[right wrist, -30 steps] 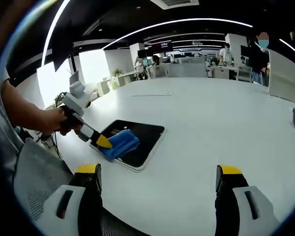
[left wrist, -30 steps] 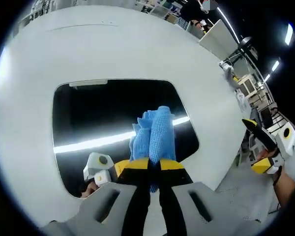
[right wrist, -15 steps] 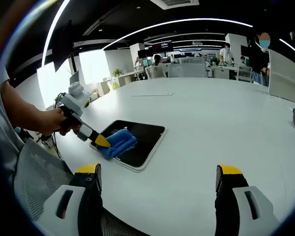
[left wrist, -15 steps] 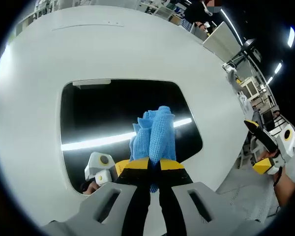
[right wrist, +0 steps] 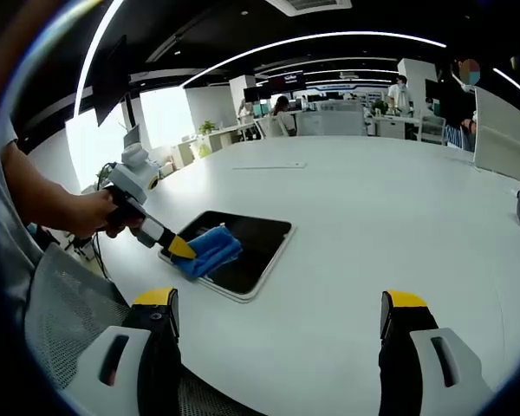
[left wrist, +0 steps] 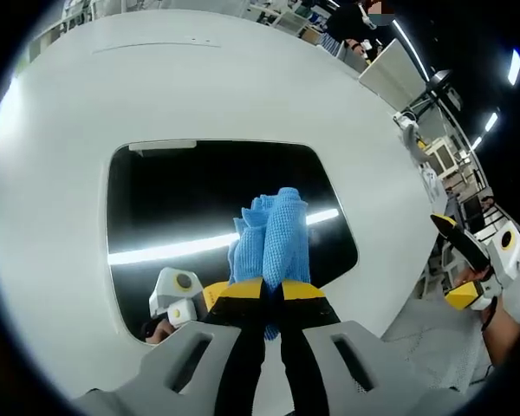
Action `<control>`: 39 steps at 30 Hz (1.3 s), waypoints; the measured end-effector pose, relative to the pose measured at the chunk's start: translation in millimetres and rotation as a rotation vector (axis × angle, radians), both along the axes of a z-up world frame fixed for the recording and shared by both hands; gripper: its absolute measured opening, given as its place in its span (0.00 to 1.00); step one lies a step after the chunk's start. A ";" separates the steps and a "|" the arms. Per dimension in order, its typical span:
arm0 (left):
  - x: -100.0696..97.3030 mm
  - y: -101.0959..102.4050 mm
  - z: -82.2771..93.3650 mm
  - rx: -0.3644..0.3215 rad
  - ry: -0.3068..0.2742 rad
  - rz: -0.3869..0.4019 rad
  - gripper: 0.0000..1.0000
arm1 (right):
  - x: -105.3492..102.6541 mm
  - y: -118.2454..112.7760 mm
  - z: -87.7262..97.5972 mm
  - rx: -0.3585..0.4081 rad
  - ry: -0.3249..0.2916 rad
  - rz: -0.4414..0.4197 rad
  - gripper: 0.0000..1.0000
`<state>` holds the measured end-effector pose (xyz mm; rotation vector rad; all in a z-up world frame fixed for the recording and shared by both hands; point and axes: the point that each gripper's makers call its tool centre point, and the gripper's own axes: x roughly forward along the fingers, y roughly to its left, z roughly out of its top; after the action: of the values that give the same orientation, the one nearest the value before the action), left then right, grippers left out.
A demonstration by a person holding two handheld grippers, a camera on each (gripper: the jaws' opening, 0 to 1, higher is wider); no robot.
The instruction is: Wipe the mirror surface with the cleaning cloth until all visible marks leave the cleaned area.
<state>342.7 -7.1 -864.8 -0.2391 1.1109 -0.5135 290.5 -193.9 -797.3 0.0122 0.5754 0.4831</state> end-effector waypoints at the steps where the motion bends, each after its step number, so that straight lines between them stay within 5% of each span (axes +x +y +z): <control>1: 0.1 -0.2 0.2 0.002 0.003 0.001 0.02 | 0.3 0.3 0.7 0.006 -0.002 -0.001 0.96; 13: 7.8 -1.6 0.1 0.012 0.011 0.003 0.02 | 0.1 0.0 0.1 0.004 0.000 -0.002 0.95; 39: 56.8 -4.5 0.7 -0.008 -0.003 0.045 0.03 | 1.0 -2.6 -1.1 0.007 0.008 -0.018 0.95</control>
<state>399.5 -11.7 -864.0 -0.2694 1.0989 -0.4782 291.5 -196.5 -798.4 0.0259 0.5807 0.4682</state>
